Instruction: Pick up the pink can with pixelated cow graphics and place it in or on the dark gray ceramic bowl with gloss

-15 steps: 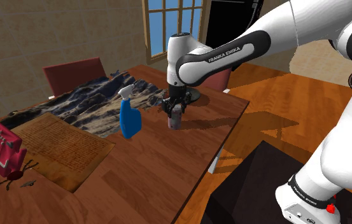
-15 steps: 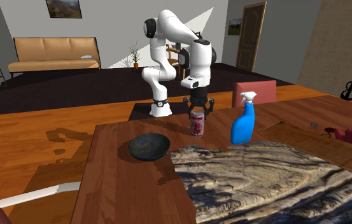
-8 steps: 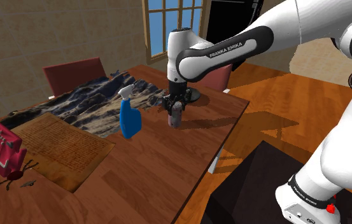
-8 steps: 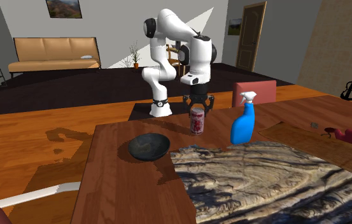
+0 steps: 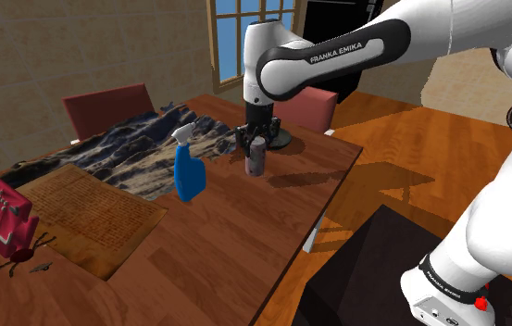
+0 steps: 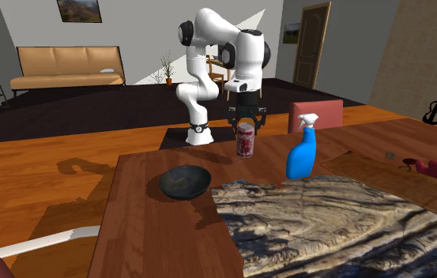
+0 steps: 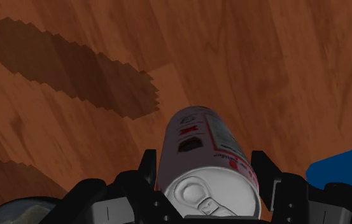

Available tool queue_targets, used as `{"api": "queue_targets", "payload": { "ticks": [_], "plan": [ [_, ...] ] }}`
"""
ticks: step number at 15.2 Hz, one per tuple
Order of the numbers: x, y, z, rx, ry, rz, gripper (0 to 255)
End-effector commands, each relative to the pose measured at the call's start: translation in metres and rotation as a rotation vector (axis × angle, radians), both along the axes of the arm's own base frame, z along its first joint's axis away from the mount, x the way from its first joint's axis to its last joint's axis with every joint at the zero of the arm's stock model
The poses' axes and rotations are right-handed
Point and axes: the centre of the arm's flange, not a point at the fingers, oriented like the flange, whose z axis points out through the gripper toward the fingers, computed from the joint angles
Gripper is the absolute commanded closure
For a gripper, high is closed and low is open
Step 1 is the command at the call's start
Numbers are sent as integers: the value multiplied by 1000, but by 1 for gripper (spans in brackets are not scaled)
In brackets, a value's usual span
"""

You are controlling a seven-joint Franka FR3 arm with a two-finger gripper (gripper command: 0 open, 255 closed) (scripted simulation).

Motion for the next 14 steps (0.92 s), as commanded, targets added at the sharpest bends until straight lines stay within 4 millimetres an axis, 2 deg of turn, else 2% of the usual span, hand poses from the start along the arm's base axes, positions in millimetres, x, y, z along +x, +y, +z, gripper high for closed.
{"api": "queue_targets", "payload": {
  "ticks": [1, 11, 14],
  "plan": [
    [0, 1, 11, 0, 0, 0, 255],
    [0, 1, 62, 0, 0, 0, 255],
    [21, -32, 67, 0, 0, 0, 255]
  ]
}}
